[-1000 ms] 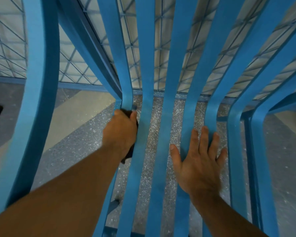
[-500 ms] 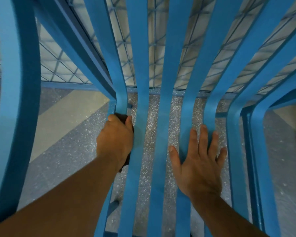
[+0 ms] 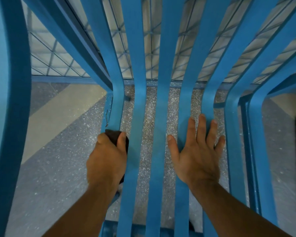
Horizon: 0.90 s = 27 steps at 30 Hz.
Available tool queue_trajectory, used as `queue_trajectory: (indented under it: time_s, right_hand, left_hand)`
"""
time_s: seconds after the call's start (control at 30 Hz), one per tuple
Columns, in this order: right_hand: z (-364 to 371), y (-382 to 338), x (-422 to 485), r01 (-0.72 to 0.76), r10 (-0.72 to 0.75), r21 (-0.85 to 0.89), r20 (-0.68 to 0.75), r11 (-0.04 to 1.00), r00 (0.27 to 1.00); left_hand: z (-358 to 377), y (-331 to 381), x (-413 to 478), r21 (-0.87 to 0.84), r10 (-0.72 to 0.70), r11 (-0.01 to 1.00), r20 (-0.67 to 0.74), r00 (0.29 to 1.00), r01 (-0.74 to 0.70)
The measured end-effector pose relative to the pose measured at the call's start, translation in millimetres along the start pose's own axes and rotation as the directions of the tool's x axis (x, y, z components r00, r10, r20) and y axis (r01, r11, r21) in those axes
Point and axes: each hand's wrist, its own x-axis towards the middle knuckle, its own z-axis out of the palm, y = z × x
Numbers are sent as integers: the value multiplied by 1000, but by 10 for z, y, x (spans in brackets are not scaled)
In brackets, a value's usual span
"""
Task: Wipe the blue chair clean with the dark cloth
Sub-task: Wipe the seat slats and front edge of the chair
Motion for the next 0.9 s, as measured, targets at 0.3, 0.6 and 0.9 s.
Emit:
queue_trajectory:
  time_s: [0.3,0.6,0.9]
  right_hand:
    - [-25,2,3,0,0,8,19,1000,1000]
    - [-39,10,8,7,-7,-6,26,1000,1000]
    - [-45,51,-61,63,-62,30,-32,998,998]
  left_hand:
    - [-1,609,704,-61,73,996,58,996,-70]
    - [67,-124,43,-37,122,992,-19,992,-122]
    - [-32,-667,-670,-203,58,977,-47,997,-66]
